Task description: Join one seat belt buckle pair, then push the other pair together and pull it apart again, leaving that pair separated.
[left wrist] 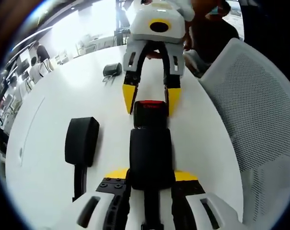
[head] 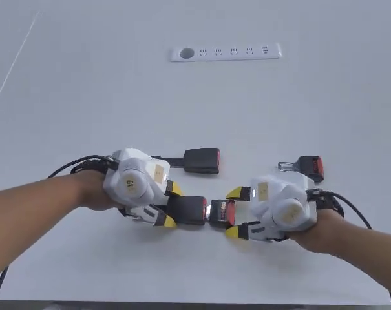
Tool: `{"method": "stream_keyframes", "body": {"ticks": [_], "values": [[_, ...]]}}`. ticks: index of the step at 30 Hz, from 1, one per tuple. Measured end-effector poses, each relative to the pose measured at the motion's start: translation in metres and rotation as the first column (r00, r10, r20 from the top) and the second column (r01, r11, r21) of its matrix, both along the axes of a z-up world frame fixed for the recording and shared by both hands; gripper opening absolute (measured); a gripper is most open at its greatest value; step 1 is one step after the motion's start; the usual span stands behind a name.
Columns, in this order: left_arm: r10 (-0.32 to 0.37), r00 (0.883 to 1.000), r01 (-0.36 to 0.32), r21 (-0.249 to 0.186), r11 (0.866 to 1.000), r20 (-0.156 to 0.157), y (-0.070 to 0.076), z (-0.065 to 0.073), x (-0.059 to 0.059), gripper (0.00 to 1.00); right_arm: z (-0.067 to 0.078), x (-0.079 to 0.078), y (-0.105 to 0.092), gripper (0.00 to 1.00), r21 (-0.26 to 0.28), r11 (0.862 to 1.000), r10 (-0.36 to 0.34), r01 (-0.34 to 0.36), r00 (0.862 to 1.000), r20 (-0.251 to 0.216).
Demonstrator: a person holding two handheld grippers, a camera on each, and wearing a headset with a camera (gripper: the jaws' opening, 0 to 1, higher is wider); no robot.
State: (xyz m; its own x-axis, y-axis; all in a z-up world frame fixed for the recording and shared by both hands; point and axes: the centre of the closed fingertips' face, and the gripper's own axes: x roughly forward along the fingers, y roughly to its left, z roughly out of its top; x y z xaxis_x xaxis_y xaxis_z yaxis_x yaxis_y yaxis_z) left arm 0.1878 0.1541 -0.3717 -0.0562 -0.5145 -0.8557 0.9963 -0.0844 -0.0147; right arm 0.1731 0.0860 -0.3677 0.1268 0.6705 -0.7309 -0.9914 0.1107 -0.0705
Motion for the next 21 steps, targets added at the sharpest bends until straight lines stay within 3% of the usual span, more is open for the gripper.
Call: {"method": "stream_keyframes", "body": {"ticks": [1, 2, 4, 6, 9, 11, 13, 15, 17, 21], "values": [[-0.015, 1.000, 0.015, 0.038, 0.999, 0.003, 0.004, -0.001, -0.003, 0.38, 0.001, 0.001, -0.001, 0.62, -0.010, 1.000, -0.030, 0.030, 1.000, 0.006], [-0.031, 1.000, 0.031, 0.038, 0.999, 0.004, 0.003, 0.000, -0.007, 0.46, 0.006, 0.004, -0.002, 0.66, -0.007, 0.999, -0.042, 0.043, 0.998, 0.035], [-0.005, 1.000, 0.005, 0.038, 0.999, -0.002, 0.002, 0.005, -0.011, 0.59, 0.019, 0.004, -0.004, 0.64, 0.038, 0.995, -0.087, 0.087, 0.996, 0.003], [0.067, 0.998, -0.067, -0.012, 0.998, 0.008, -0.005, 0.019, -0.006, 0.66, 0.032, 0.007, -0.007, 0.67, 0.076, 0.988, -0.135, 0.134, 0.991, 0.002], [0.180, 0.984, -0.180, -0.079, 0.981, 0.002, -0.011, 0.042, 0.003, 0.70, 0.046, 0.005, -0.020, 0.67, 0.085, 0.979, -0.184, 0.184, 0.983, -0.010], [0.225, 0.974, -0.223, -0.101, 0.970, 0.010, -0.014, 0.055, 0.008, 0.70, 0.061, 0.007, -0.027, 0.67, 0.115, 0.974, -0.197, 0.195, 0.980, 0.011], [0.219, 0.974, -0.213, -0.105, 0.971, 0.049, -0.015, 0.065, 0.012, 0.72, 0.075, 0.011, -0.035, 0.67, 0.147, 0.962, -0.231, 0.229, 0.973, -0.008], [0.220, 0.973, -0.213, -0.105, 0.971, 0.065, -0.016, 0.072, 0.017, 0.75, 0.084, 0.021, -0.049, 0.68, 0.156, 0.953, -0.263, 0.260, 0.965, 0.001], [0.210, 0.970, -0.195, -0.122, 0.973, 0.119, -0.017, 0.079, 0.029, 0.75, 0.090, 0.029, -0.062, 0.68, 0.159, 0.947, -0.282, 0.279, 0.959, -0.003], [0.222, 0.965, -0.206, -0.123, 0.971, 0.138, -0.015, 0.088, 0.043, 0.74, 0.098, 0.044, -0.086, 0.72, 0.156, 0.946, -0.290, 0.285, 0.957, 0.009]]}}
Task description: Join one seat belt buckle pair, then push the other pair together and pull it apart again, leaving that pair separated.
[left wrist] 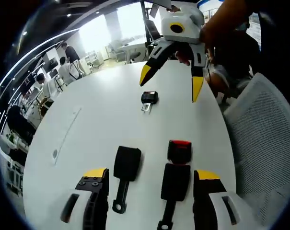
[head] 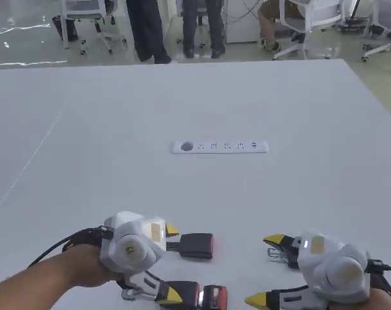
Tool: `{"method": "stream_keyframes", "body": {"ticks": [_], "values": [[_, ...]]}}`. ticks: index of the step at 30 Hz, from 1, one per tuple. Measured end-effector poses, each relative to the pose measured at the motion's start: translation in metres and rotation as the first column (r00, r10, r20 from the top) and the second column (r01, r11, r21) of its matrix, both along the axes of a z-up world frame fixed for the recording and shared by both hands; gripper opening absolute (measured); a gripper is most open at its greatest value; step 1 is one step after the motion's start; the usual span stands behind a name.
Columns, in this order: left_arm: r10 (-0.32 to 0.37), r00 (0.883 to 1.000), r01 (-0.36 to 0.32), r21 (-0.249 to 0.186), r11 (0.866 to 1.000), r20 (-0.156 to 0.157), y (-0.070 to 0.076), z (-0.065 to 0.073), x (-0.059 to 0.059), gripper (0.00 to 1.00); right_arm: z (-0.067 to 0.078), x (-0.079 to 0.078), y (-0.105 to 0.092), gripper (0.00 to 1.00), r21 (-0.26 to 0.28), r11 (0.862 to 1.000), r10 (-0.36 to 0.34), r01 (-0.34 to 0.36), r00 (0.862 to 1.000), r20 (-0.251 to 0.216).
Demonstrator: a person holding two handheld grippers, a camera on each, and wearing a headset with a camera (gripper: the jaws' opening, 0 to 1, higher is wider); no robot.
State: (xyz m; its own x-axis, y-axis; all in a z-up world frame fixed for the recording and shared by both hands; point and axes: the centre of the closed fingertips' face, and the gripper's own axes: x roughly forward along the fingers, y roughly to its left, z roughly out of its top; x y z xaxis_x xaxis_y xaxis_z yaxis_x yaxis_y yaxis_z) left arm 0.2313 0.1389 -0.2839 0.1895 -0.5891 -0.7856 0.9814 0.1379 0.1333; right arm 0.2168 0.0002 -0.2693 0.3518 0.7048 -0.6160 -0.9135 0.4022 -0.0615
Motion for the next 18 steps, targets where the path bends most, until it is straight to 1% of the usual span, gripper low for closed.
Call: {"method": "stream_keyframes", "body": {"ticks": [1, 2, 3, 4, 5, 6, 7, 8, 10, 11, 13, 14, 15, 16, 17, 18], "values": [[-0.012, 1.000, 0.012, -0.001, 1.000, 0.005, 0.000, 0.003, 0.004, 0.73, 0.002, 0.006, -0.009, 0.73, -0.002, 1.000, -0.011, 0.011, 1.000, -0.006], [-0.024, 1.000, 0.024, 0.007, 1.000, 0.019, 0.002, 0.004, 0.009, 0.72, 0.004, 0.010, -0.014, 0.73, 0.001, 1.000, -0.016, 0.016, 1.000, -0.005], [-0.032, 0.999, 0.032, 0.021, 0.999, 0.035, 0.004, 0.006, 0.015, 0.72, 0.007, 0.017, -0.022, 0.73, -0.001, 1.000, -0.021, 0.021, 1.000, 0.007], [-0.032, 0.999, 0.031, 0.023, 0.999, 0.033, 0.004, 0.008, 0.018, 0.71, 0.007, 0.021, -0.027, 0.73, -0.007, 1.000, -0.022, 0.022, 1.000, 0.009], [-0.032, 0.999, 0.031, 0.026, 0.999, 0.031, 0.006, 0.009, 0.022, 0.69, 0.007, 0.026, -0.032, 0.73, -0.013, 1.000, -0.022, 0.022, 1.000, 0.007], [-0.034, 0.999, 0.033, 0.032, 0.999, 0.030, 0.007, 0.010, 0.025, 0.63, 0.007, 0.029, -0.036, 0.73, -0.015, 1.000, -0.024, 0.024, 1.000, 0.003], [-0.051, 0.998, 0.049, 0.056, 0.997, 0.038, 0.010, 0.010, 0.031, 0.59, 0.006, 0.035, -0.043, 0.72, -0.020, 0.999, -0.032, 0.032, 0.999, -0.010], [-0.063, 0.997, 0.060, 0.070, 0.996, 0.038, 0.012, 0.009, 0.035, 0.59, 0.004, 0.038, -0.048, 0.72, -0.026, 0.999, -0.038, 0.038, 0.999, -0.017], [-0.071, 0.997, 0.068, 0.077, 0.995, 0.037, 0.013, 0.009, 0.046, 0.64, 0.000, 0.045, -0.057, 0.72, -0.042, 0.999, -0.034, 0.033, 0.999, -0.020], [-0.069, 0.997, 0.066, 0.074, 0.995, 0.033, 0.012, 0.009, 0.054, 0.65, -0.004, 0.047, -0.061, 0.72, -0.053, 0.998, -0.025, 0.024, 0.999, -0.032], [-0.061, 0.998, 0.059, 0.057, 0.997, 0.022, 0.007, 0.006, 0.063, 0.65, -0.013, 0.051, -0.068, 0.73, -0.075, 0.997, -0.021, 0.017, 0.999, -0.050], [-0.060, 0.998, 0.059, 0.052, 0.997, 0.019, 0.005, 0.005, 0.065, 0.66, -0.017, 0.052, -0.071, 0.73, -0.079, 0.997, -0.021, 0.016, 0.998, -0.064], [-0.059, 0.998, 0.058, 0.049, 0.997, 0.016, 0.002, 0.002, 0.068, 0.66, -0.022, 0.051, -0.073, 0.73, -0.085, 0.996, -0.023, 0.016, 0.996, -0.086], [-0.057, 0.998, 0.056, 0.046, 0.997, 0.008, 0.000, -0.004, 0.072, 0.67, -0.028, 0.051, -0.076, 0.73, -0.088, 0.996, -0.019, 0.009, 0.993, -0.118], [-0.053, 0.999, 0.053, 0.043, 0.998, -0.005, -0.003, -0.009, 0.073, 0.67, -0.033, 0.050, -0.077, 0.73, -0.091, 0.996, -0.012, 0.000, 0.991, -0.132], [-0.048, 0.998, 0.049, 0.033, 0.998, -0.028, -0.007, -0.017, 0.073, 0.67, -0.040, 0.049, -0.079, 0.73, -0.099, 0.995, -0.005, -0.011, 0.988, -0.156]]}}
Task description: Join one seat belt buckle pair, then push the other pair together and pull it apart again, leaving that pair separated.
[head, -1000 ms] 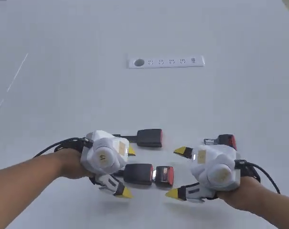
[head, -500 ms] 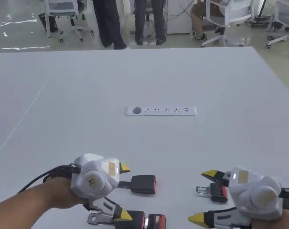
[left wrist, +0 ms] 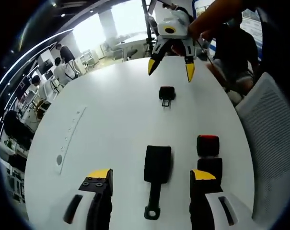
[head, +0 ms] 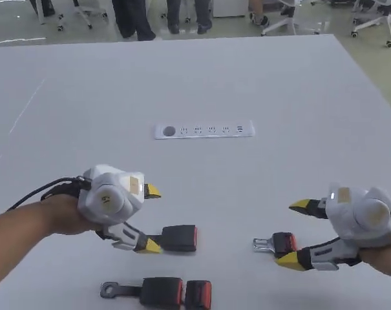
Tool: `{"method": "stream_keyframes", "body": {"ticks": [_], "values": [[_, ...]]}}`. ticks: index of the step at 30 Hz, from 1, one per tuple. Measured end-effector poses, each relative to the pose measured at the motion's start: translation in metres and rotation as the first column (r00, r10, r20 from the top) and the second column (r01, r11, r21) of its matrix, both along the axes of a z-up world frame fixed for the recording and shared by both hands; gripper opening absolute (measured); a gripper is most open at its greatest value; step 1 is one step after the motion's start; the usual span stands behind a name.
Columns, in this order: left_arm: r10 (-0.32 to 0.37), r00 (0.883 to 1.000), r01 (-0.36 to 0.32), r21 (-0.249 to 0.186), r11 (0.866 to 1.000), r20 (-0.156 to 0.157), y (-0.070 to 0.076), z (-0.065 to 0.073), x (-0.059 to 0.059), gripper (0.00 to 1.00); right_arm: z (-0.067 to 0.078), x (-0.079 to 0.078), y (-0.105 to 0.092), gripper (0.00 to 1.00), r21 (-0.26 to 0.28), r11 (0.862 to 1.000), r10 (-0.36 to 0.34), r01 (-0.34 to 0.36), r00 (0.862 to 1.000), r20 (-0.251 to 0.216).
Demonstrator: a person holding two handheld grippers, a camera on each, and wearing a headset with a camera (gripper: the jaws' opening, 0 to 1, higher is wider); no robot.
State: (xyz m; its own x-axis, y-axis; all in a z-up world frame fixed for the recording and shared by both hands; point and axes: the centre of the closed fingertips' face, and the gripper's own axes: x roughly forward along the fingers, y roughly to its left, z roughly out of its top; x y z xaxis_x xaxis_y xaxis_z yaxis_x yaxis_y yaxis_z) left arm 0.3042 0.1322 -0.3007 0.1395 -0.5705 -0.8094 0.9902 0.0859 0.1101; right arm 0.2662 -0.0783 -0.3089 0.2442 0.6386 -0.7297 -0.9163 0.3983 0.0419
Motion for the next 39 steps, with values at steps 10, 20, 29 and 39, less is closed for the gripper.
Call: {"method": "stream_keyframes", "body": {"ticks": [10, 20, 29, 39], "values": [[0.001, 0.994, -0.002, -0.010, 1.000, -0.105, -0.018, -0.053, -0.010, 0.67, -0.042, -0.007, -0.008, 0.72, -0.048, 0.998, 0.042, -0.047, 0.994, -0.102], [-0.019, 0.992, 0.020, 0.005, 1.000, -0.124, -0.018, -0.078, -0.017, 0.54, -0.064, -0.012, -0.013, 0.64, -0.062, 0.993, 0.090, -0.100, 0.985, -0.150], [-0.037, 0.993, 0.033, -0.039, 0.999, -0.113, -0.022, -0.076, -0.012, 0.38, -0.060, -0.007, -0.010, 0.48, -0.088, 0.984, 0.144, -0.154, 0.984, -0.104], [-0.083, 0.991, 0.079, -0.034, 0.996, -0.101, -0.022, -0.073, -0.015, 0.35, -0.060, -0.004, -0.014, 0.35, -0.138, 0.967, 0.203, -0.215, 0.974, -0.097]]}}
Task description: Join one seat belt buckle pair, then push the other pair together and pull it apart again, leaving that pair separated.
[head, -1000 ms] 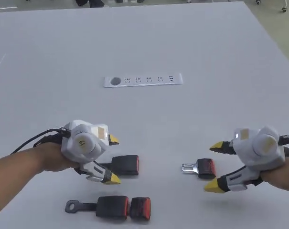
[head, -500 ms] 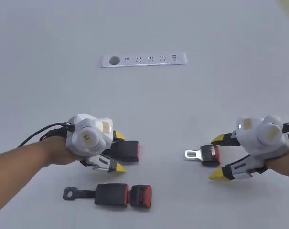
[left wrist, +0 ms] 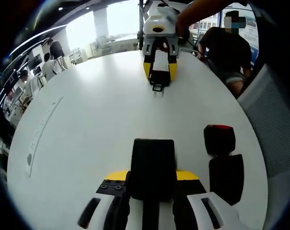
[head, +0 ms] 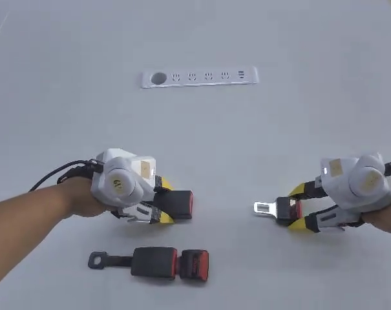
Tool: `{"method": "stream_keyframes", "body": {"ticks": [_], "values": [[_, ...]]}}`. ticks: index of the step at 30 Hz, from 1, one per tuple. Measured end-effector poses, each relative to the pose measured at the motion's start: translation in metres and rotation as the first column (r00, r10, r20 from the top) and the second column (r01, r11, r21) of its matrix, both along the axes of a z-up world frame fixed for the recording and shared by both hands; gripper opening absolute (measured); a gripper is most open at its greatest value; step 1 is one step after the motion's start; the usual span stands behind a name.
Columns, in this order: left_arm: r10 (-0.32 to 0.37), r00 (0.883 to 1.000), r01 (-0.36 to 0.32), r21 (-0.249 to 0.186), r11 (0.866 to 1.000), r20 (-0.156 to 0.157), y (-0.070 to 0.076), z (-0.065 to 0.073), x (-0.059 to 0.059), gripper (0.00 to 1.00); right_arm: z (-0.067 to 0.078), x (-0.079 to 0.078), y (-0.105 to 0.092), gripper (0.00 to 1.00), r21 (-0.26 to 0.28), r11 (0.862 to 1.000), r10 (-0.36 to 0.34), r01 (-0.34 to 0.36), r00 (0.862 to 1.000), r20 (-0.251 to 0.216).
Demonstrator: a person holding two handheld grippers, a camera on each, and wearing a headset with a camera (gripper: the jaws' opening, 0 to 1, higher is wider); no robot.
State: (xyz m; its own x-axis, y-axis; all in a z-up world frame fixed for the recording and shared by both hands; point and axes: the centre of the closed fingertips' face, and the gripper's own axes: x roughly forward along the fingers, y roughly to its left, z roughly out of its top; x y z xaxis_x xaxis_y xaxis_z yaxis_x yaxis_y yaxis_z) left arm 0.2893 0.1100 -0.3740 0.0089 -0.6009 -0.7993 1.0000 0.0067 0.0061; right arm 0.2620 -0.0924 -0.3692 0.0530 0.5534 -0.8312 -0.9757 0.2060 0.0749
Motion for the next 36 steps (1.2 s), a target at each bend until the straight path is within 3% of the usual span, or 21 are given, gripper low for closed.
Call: {"method": "stream_keyframes", "body": {"ticks": [7, 18, 29, 36], "values": [[-0.003, 1.000, 0.003, 0.004, 1.000, -0.005, 0.000, 0.002, 0.000, 0.35, -0.001, 0.000, 0.000, 0.34, -0.019, 0.999, 0.031, -0.031, 1.000, -0.003], [-0.005, 1.000, 0.005, 0.020, 1.000, -0.010, 0.001, 0.002, 0.002, 0.35, -0.002, 0.006, 0.026, 0.34, -0.044, 0.995, 0.094, -0.095, 0.996, -0.005], [0.001, 1.000, 0.000, 0.028, 1.000, -0.012, 0.001, 0.002, 0.004, 0.35, -0.006, 0.012, 0.065, 0.34, -0.009, 0.995, 0.102, -0.102, 0.995, 0.009], [0.002, 1.000, -0.001, 0.030, 1.000, -0.015, 0.001, 0.001, 0.004, 0.35, -0.007, 0.012, 0.080, 0.34, 0.009, 0.993, 0.114, -0.115, 0.993, 0.014]]}}
